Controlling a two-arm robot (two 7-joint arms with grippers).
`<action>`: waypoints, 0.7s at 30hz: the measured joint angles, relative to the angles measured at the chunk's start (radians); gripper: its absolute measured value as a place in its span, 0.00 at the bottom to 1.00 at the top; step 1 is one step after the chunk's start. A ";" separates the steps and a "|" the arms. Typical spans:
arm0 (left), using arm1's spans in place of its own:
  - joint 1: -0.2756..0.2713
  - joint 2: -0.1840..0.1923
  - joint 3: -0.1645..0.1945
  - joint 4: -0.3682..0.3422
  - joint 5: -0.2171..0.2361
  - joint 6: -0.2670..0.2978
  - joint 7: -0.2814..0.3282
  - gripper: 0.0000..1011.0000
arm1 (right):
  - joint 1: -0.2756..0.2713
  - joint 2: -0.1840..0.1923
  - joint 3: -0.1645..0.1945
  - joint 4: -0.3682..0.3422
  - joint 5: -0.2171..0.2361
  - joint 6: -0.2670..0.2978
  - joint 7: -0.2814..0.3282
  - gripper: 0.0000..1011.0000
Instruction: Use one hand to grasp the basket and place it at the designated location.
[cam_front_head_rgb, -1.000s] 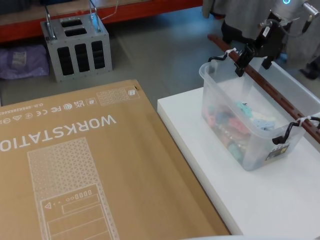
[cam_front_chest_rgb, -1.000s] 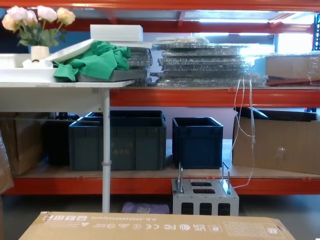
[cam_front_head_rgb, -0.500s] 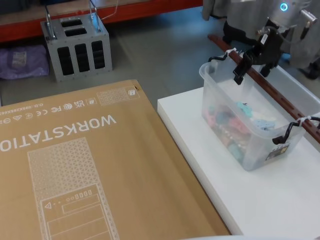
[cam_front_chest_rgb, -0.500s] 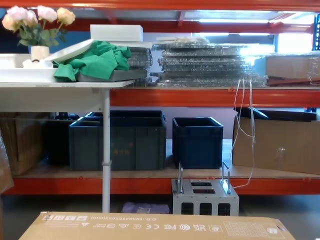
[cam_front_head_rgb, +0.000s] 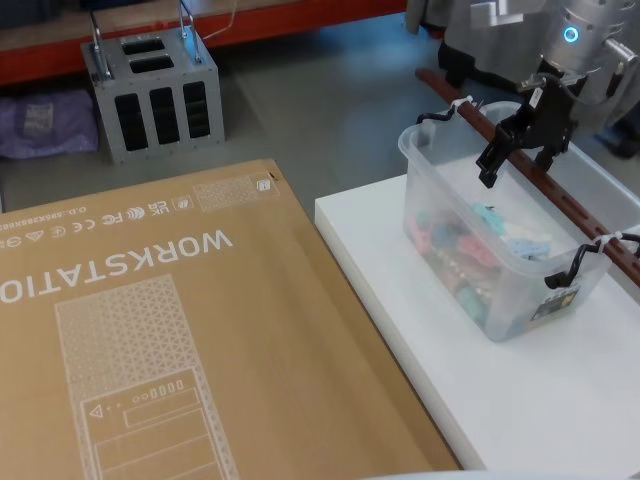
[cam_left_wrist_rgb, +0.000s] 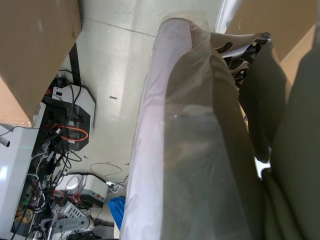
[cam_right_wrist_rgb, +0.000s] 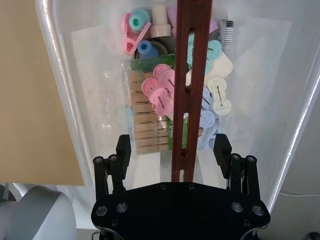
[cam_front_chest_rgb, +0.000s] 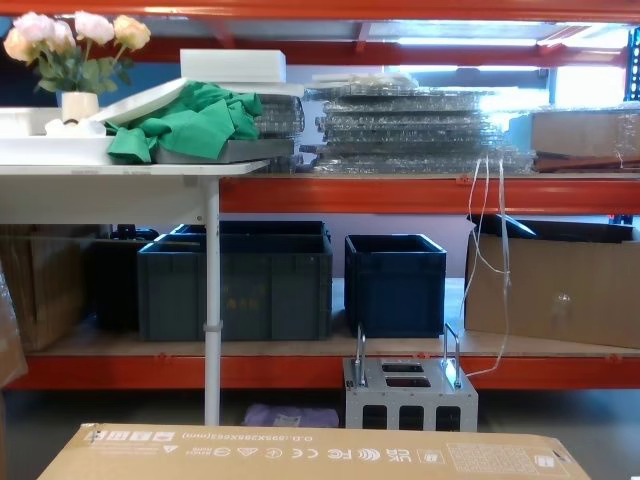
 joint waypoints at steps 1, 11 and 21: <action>0.000 0.000 0.000 0.000 0.000 0.000 0.000 0.00 | 0.000 0.000 -0.001 0.001 -0.003 0.002 -0.001 0.99; 0.000 0.000 0.000 0.000 0.000 0.000 0.000 0.00 | -0.001 -0.004 -0.002 0.015 -0.022 0.009 -0.007 0.99; 0.000 0.000 0.000 0.000 0.000 0.000 0.000 0.00 | 0.004 -0.024 -0.002 0.048 -0.032 0.000 -0.015 0.99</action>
